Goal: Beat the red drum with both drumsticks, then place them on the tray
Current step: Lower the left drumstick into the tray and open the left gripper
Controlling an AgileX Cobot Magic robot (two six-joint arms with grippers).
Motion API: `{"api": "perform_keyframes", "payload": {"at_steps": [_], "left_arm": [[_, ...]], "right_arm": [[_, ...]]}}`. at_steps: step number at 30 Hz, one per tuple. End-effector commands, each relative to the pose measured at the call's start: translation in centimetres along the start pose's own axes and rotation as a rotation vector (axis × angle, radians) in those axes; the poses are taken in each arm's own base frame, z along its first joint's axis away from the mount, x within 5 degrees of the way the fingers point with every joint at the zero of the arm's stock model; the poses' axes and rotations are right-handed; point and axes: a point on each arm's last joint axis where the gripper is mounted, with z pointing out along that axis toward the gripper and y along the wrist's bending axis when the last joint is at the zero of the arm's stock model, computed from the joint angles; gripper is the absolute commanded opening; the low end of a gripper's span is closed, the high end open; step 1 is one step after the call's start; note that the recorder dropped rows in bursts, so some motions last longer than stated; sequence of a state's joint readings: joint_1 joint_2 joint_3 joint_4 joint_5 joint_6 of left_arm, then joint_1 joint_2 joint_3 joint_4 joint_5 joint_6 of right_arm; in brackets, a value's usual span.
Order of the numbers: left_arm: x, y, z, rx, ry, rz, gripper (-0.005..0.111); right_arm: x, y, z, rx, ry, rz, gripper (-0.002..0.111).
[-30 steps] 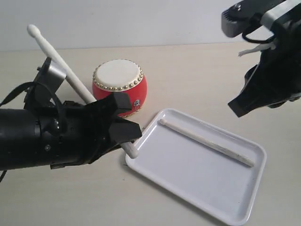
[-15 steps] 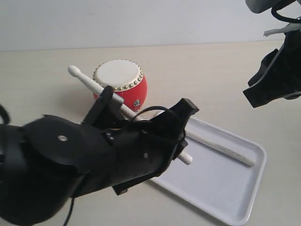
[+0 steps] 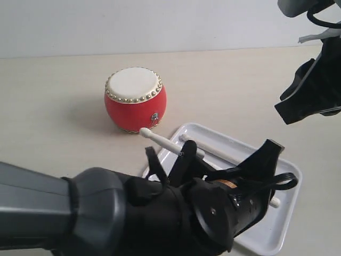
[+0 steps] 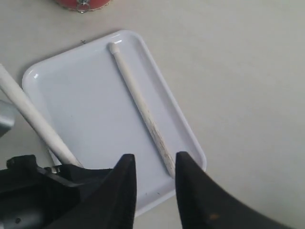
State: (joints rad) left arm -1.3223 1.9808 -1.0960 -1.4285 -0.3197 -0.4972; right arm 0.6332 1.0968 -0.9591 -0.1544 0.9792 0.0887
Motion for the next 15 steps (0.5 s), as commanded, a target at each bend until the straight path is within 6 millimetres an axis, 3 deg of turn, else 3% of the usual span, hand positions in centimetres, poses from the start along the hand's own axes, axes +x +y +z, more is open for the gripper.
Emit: {"api": "perform_keyframes", "payload": {"at_steps": [1, 9, 15], "left_arm": [[1.1, 0.0, 1.7, -0.003, 0.033, 0.026, 0.0], [1.9, 0.4, 4.0, -0.025, 0.046, -0.012, 0.0], [2.1, 0.7, 4.7, -0.039, 0.047, -0.024, 0.0]], "right_arm": [[0.2, 0.0, 0.0, -0.002, 0.009, -0.001, 0.029], [0.3, 0.0, 0.0, -0.001, 0.013, -0.001, 0.029], [0.3, 0.0, 0.0, -0.001, 0.016, -0.001, 0.029]]}}
